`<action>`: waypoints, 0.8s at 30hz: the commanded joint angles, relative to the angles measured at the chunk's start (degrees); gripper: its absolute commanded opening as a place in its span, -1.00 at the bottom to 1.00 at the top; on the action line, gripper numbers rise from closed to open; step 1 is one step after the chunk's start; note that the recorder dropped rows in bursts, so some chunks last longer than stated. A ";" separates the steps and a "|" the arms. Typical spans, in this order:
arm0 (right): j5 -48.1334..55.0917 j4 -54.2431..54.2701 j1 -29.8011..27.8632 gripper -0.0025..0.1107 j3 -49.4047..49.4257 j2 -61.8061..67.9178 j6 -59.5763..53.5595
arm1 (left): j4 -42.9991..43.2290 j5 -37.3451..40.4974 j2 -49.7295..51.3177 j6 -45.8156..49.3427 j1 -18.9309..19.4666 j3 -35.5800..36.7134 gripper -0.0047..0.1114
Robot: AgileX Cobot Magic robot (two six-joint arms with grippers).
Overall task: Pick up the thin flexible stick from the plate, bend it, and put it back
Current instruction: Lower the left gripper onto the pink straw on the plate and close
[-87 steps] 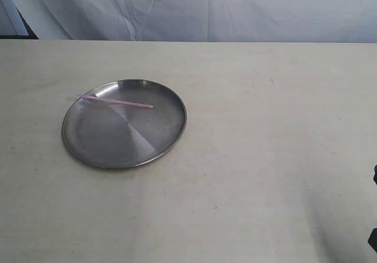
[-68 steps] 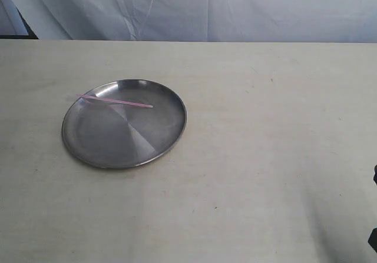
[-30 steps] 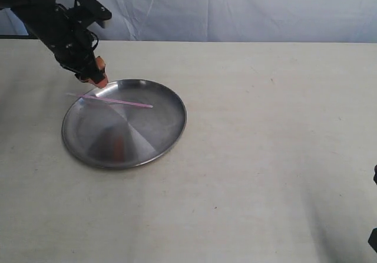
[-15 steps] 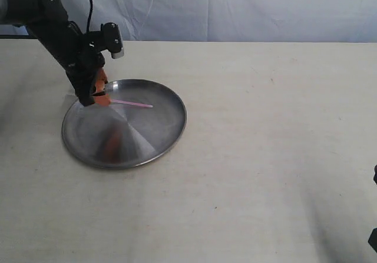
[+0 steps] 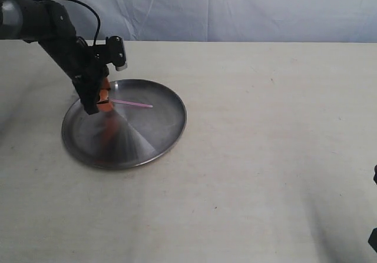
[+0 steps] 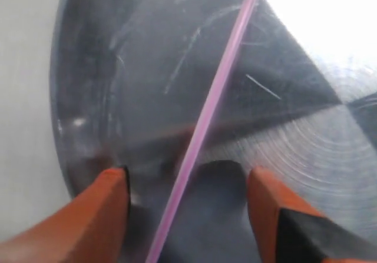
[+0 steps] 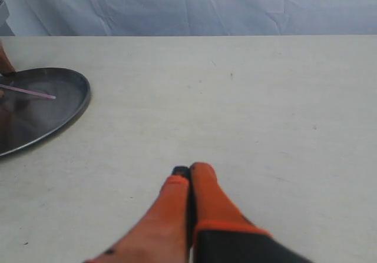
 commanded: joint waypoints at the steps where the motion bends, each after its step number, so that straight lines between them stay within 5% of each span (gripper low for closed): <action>1: -0.42 -0.18 -0.33 -0.97 0.10 -0.35 -0.03 | -0.13 -3.01 -0.09 -0.02 -0.14 -0.26 0.05; 24: -0.42 -0.18 -0.33 -0.97 0.10 -0.35 -0.03 | 5.20 -5.31 0.00 -2.65 -0.14 -0.26 -0.01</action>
